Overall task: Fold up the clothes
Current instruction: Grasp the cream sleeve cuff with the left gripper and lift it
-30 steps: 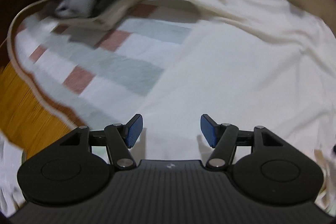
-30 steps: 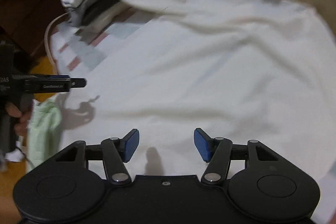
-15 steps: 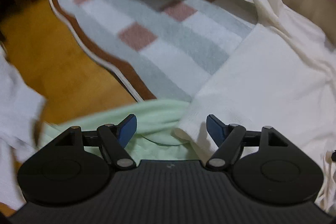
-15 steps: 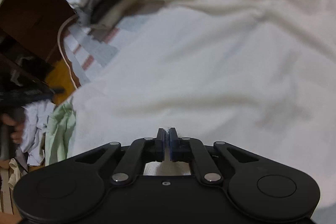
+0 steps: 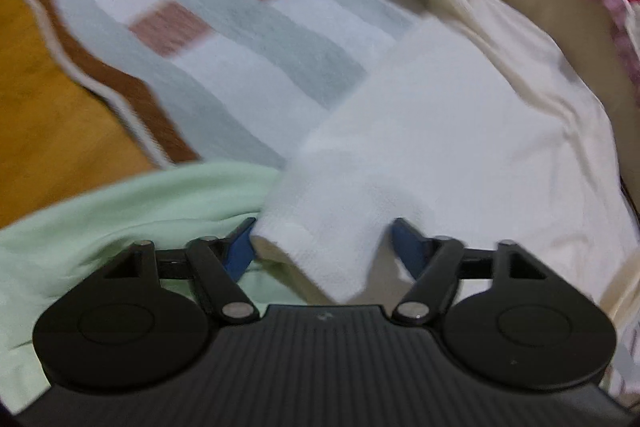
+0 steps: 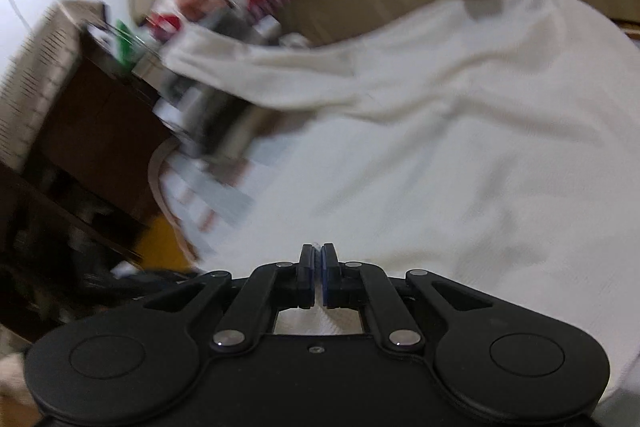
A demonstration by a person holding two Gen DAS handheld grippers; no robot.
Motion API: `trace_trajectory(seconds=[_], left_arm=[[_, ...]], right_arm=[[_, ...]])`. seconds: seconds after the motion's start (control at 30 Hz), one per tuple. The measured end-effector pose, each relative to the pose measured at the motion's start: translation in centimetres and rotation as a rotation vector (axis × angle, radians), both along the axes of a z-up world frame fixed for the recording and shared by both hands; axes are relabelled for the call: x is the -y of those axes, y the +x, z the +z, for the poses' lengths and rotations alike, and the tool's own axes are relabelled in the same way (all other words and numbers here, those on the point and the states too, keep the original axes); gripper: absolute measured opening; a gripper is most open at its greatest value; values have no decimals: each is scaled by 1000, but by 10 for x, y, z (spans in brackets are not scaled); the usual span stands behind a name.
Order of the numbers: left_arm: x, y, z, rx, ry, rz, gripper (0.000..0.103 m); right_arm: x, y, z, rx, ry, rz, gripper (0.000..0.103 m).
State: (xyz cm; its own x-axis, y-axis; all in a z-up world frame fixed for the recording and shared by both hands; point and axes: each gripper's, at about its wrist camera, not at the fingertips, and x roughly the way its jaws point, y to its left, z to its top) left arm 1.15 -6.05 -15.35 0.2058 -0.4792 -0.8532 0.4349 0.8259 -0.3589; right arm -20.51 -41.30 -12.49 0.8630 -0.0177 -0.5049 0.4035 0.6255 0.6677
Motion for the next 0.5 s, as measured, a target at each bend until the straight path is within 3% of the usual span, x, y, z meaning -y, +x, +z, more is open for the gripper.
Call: trace_trajectory(seconds=[0.03,0.07,0.2,0.27,0.4,0.5], left_arm=[[1,2,-4,-35,-44,-21,9],[-1,2,1,-26,-87,8,6],[5,-7,40,124,-106,-21,6],[8,-11,59,200,-114,-37,6],[14,-19,98,352,-130,-69,6],[26,-15,76,338,-29,-55,7]], right_arm=[[-1,-3,6,40,1,2,5],[-2,-1,5,23,-8,-2,5],[-7,8,1,-47,-45,-19,5],[-6,12,-3,-162,-94,-70,5],[-2,17,-1,-294,-199,-207,5],[-1,22,5,-387,-233,-257,16]])
